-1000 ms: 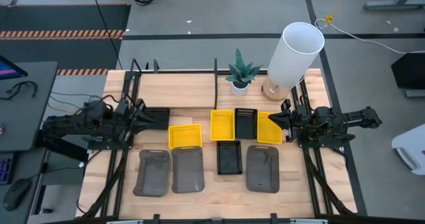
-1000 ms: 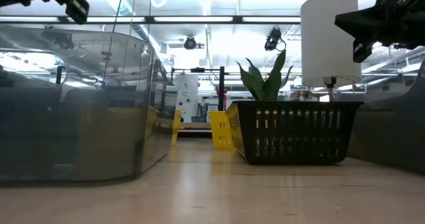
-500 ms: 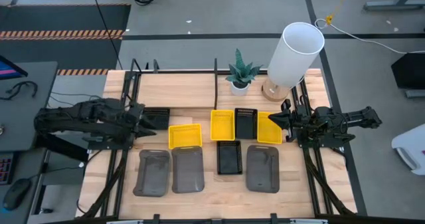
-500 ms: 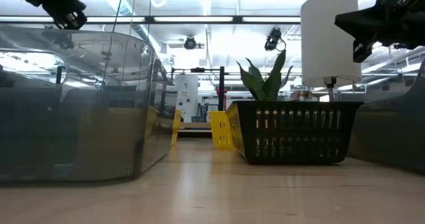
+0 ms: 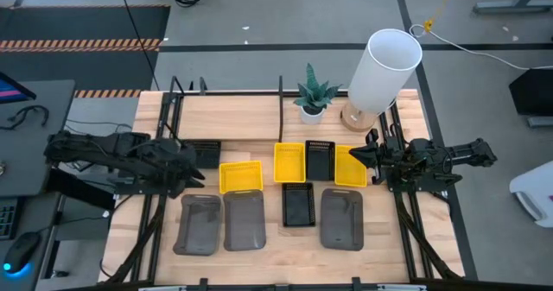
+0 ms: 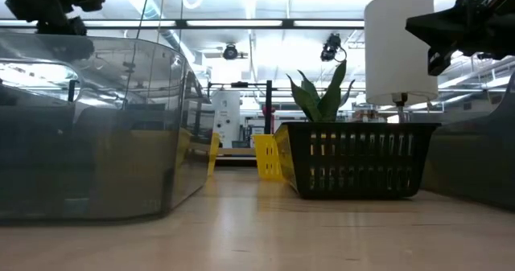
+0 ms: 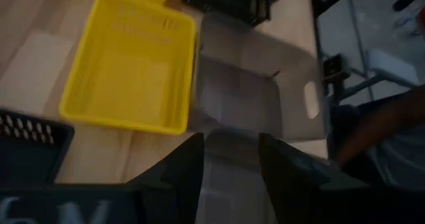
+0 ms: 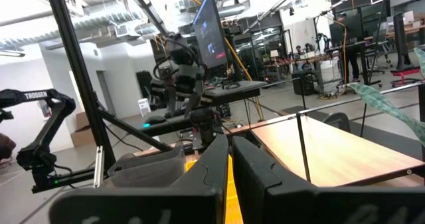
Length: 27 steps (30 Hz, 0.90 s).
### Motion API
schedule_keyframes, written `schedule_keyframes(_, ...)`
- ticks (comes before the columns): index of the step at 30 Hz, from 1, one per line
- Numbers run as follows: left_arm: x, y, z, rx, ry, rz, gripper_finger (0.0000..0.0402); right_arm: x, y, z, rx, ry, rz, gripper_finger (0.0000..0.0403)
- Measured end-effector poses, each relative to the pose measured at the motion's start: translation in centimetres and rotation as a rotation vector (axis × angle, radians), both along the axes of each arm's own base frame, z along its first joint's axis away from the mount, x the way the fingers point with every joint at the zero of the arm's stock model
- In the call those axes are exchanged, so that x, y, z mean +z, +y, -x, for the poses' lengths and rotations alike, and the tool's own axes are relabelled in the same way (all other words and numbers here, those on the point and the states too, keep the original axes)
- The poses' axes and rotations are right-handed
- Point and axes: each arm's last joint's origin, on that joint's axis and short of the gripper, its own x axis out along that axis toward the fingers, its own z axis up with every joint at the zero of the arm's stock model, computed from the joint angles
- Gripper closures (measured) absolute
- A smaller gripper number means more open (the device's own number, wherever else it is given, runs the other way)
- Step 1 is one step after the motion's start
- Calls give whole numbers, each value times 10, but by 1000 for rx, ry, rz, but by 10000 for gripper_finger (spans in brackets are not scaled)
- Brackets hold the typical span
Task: Stack baskets on shelf by color
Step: Stack the left transparent black bin on the middle transparent black bin
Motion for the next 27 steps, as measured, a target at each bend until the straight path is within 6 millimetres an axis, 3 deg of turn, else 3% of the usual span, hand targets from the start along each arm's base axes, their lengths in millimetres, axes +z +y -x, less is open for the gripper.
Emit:
schedule_keyframes(12, -19, -13, -7, -31, 229, -57, 250, 0, 0, 0, 0, 0, 0, 376)
schedule_keyframes(27, -35, -29, -18, -76, 385, -89, 224, 0, 0, 0, 0, 0, 0, 376)
